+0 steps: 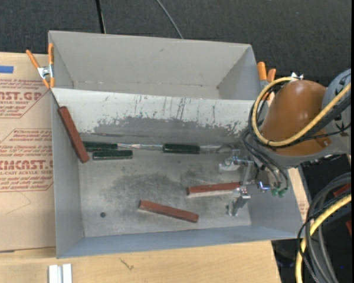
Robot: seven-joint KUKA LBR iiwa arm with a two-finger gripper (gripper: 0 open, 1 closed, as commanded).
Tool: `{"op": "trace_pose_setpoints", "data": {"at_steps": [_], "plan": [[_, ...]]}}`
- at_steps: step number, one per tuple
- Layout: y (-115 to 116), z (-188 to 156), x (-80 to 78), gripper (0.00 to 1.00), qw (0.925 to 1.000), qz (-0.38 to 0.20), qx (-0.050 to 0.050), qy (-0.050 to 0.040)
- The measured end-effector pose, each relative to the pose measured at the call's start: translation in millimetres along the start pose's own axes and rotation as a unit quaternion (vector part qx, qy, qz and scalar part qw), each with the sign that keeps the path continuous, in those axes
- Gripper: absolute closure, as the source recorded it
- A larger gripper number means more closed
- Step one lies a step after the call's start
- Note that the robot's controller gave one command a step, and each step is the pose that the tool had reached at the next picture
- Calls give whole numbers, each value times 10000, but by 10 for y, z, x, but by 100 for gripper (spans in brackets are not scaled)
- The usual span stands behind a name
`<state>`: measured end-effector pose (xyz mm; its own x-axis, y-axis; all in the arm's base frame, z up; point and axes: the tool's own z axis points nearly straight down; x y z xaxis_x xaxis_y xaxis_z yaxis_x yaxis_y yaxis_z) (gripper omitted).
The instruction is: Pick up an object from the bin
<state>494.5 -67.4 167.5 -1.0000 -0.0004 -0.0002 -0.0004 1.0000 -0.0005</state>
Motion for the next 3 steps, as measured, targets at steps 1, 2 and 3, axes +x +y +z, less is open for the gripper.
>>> {"op": "trace_pose_setpoints", "data": {"at_steps": [1, 2, 3], "plan": [[-45, 903, -495, 100, 9936, -1128, -1, -24], [-45, 903, -496, 100, 9936, -1128, 0, -24], [13, -1018, -749, 100, 9904, -1383, 12, -57]]}}
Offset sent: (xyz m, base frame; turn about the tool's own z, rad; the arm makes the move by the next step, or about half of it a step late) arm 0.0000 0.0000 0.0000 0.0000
